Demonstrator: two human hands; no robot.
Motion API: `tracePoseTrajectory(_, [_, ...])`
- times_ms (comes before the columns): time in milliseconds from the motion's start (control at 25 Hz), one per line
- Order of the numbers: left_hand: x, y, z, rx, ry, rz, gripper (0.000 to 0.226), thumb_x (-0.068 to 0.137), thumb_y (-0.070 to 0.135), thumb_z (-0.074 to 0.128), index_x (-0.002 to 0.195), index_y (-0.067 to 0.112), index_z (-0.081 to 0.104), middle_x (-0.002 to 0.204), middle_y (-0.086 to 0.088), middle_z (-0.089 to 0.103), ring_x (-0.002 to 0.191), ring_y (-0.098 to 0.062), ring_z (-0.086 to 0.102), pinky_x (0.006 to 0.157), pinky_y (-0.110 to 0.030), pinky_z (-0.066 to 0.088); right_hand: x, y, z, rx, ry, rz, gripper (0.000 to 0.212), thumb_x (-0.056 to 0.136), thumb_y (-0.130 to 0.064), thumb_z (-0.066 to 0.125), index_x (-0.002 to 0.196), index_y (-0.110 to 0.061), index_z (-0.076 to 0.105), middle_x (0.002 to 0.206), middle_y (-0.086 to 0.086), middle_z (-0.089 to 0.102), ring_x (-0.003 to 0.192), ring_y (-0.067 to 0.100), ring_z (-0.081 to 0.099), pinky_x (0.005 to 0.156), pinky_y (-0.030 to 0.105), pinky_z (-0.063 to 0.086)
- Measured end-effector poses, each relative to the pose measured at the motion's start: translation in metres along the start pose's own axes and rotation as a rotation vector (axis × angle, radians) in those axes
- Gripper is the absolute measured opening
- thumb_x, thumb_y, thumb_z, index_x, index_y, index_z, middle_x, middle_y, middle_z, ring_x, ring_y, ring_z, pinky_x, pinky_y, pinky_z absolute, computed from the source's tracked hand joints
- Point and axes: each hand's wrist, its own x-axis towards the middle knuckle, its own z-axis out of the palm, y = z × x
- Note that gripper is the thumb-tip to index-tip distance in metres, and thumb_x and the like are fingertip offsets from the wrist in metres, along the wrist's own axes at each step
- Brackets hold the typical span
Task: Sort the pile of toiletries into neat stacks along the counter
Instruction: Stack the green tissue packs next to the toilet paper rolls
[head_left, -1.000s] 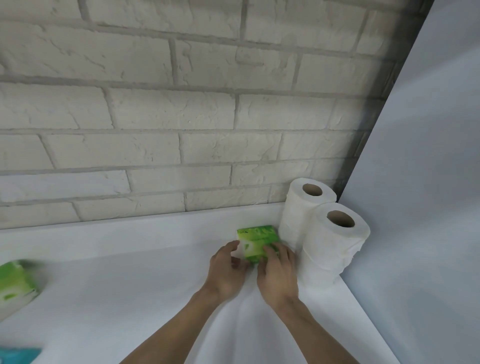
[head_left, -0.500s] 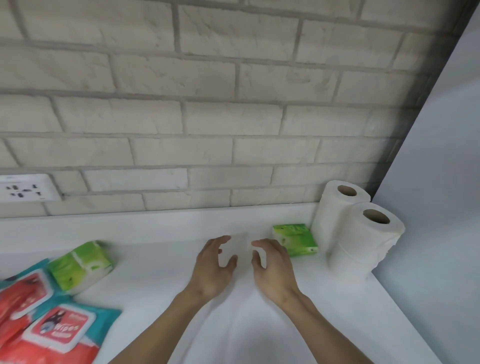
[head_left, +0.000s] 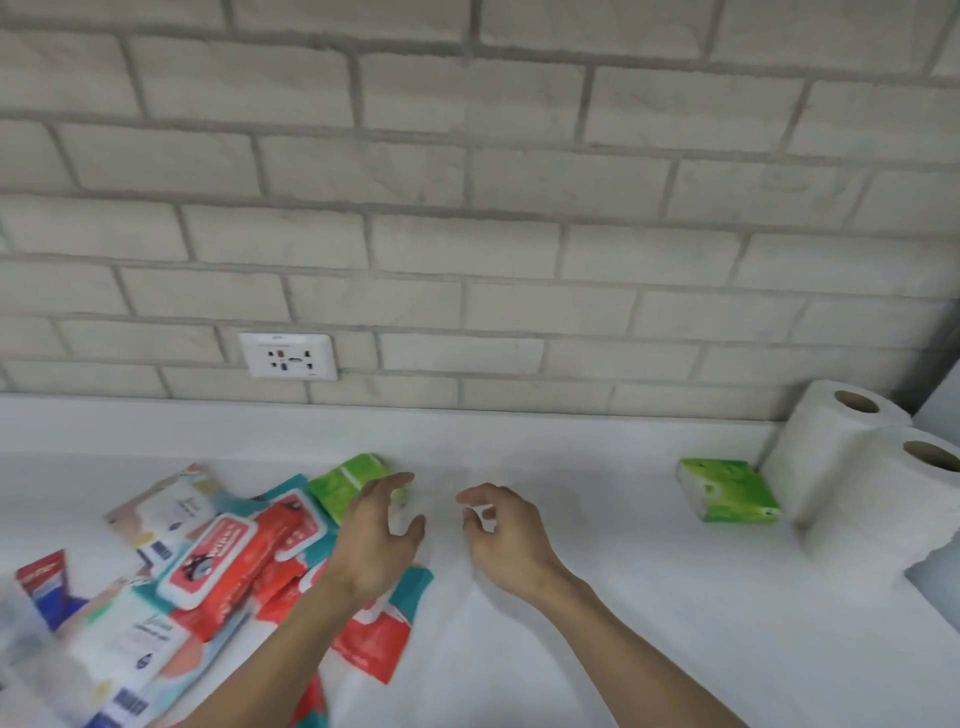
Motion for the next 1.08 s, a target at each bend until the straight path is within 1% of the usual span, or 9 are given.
tracePoseTrajectory(160, [0.014,-0.033,-0.036,0.062,-0.011,-0.067,0.05,0.084,0.025,0.068,0.131,0.024,0.051,0.132,-0.003,0.054,0.12,-0.023,0.052,0.101,-0.04,0.046,0.016,-0.021,0.042,0.06,-0.044,0.111,0.025,0.093,-0.023,0.054,0.116,-0.022,0.063,0.115,-0.008,0.063,0.091,0.009,0.059,0.071,0.006,0.042])
tracePoseTrajectory(280, [0.036,-0.048,-0.052,0.085,-0.04,-0.092,0.047,0.085,0.023,0.065,0.131,0.024,0.051,0.133,-0.004,0.053,0.119,-0.024,0.052,0.101,-0.04,0.044,0.033,-0.03,0.07,0.193,-0.053,0.292,0.031,0.087,-0.028,0.055,0.117,-0.022,0.059,0.108,-0.004,0.064,0.094,0.013,0.064,0.084,0.026,0.054])
tracePoseTrajectory(360, [0.052,-0.056,-0.057,0.111,-0.048,-0.098,0.045,0.087,0.021,0.062,0.131,0.022,0.052,0.133,-0.005,0.055,0.119,-0.024,0.052,0.101,-0.037,0.044,0.045,-0.032,0.086,0.277,-0.036,0.428,0.036,0.085,-0.03,0.055,0.12,-0.021,0.054,0.109,0.001,0.065,0.094,0.017,0.066,0.088,0.035,0.056])
tracePoseTrajectory(560, [0.084,-0.064,-0.055,0.204,-0.181,-0.197,0.045,0.095,0.024,0.048,0.14,0.022,0.042,0.142,-0.004,0.048,0.128,-0.026,0.045,0.106,-0.036,0.039,0.064,-0.036,0.112,0.384,-0.006,0.655,0.042,0.085,-0.031,0.053,0.124,-0.016,0.05,0.107,0.005,0.064,0.091,0.019,0.065,0.083,0.033,0.058])
tracePoseTrajectory(640, [0.088,-0.064,-0.052,0.289,-0.252,-0.223,0.041,0.097,0.025,0.043,0.139,0.021,0.043,0.136,-0.004,0.053,0.12,-0.023,0.052,0.1,-0.031,0.044,0.069,-0.037,0.118,0.403,0.031,0.674,0.036,0.084,-0.026,0.052,0.114,-0.008,0.059,0.1,0.011,0.068,0.088,0.024,0.068,0.081,0.035,0.06])
tracePoseTrajectory(720, [0.089,-0.066,-0.049,0.349,-0.288,-0.216,0.039,0.096,0.026,0.043,0.135,0.021,0.045,0.127,-0.002,0.059,0.112,-0.02,0.057,0.098,-0.034,0.047,0.071,-0.037,0.119,0.416,0.071,0.673,0.027,0.084,-0.021,0.05,0.1,-0.006,0.067,0.094,0.015,0.072,0.087,0.028,0.07,0.081,0.039,0.059])
tracePoseTrajectory(880, [0.09,-0.077,-0.049,0.367,-0.305,-0.199,0.046,0.094,0.029,0.048,0.138,0.023,0.042,0.129,0.001,0.057,0.116,-0.02,0.054,0.102,-0.038,0.042,0.074,-0.034,0.127,0.442,0.12,0.684,0.024,0.079,-0.015,0.051,0.087,-0.004,0.071,0.087,0.015,0.073,0.087,0.03,0.07,0.082,0.042,0.057])
tracePoseTrajectory(1000, [0.089,-0.076,-0.05,0.286,-0.271,-0.183,0.045,0.095,0.027,0.048,0.139,0.023,0.041,0.131,0.001,0.057,0.117,-0.02,0.054,0.103,-0.039,0.044,0.073,-0.035,0.13,0.473,0.161,0.668,0.013,0.082,-0.02,0.057,0.077,-0.015,0.067,0.084,0.012,0.073,0.084,0.029,0.071,0.082,0.044,0.059])
tracePoseTrajectory(1080, [0.087,-0.075,-0.052,0.192,-0.244,-0.176,0.042,0.097,0.025,0.047,0.139,0.022,0.043,0.131,0.0,0.057,0.116,-0.02,0.055,0.101,-0.036,0.046,0.071,-0.037,0.131,0.507,0.212,0.615,0.002,0.083,-0.026,0.063,0.082,-0.024,0.062,0.088,0.006,0.072,0.084,0.025,0.07,0.082,0.043,0.059])
